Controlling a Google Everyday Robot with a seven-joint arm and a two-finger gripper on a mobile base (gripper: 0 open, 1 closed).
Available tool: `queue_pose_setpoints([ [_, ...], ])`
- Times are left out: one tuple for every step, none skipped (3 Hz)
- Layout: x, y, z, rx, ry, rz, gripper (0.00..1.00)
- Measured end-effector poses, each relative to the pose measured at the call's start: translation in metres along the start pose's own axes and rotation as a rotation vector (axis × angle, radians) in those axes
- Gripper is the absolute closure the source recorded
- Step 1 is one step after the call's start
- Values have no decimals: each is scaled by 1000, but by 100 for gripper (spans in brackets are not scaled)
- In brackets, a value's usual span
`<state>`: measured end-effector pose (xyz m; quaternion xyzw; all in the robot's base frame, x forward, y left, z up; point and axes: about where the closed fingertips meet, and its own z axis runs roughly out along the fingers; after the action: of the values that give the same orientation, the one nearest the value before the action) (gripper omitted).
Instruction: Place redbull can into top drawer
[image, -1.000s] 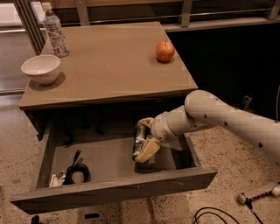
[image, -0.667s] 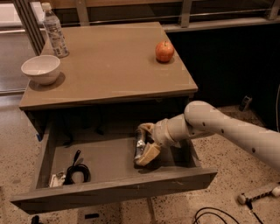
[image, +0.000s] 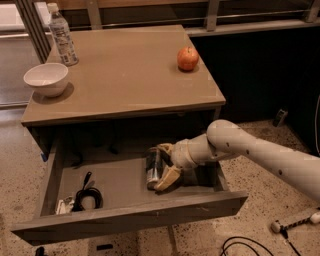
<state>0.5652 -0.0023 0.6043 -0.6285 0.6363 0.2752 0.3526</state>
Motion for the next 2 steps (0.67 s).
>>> queue_pose_setpoints([
  [0, 0, 0, 0, 0, 0, 81],
  [0, 0, 0, 0, 0, 0, 58],
])
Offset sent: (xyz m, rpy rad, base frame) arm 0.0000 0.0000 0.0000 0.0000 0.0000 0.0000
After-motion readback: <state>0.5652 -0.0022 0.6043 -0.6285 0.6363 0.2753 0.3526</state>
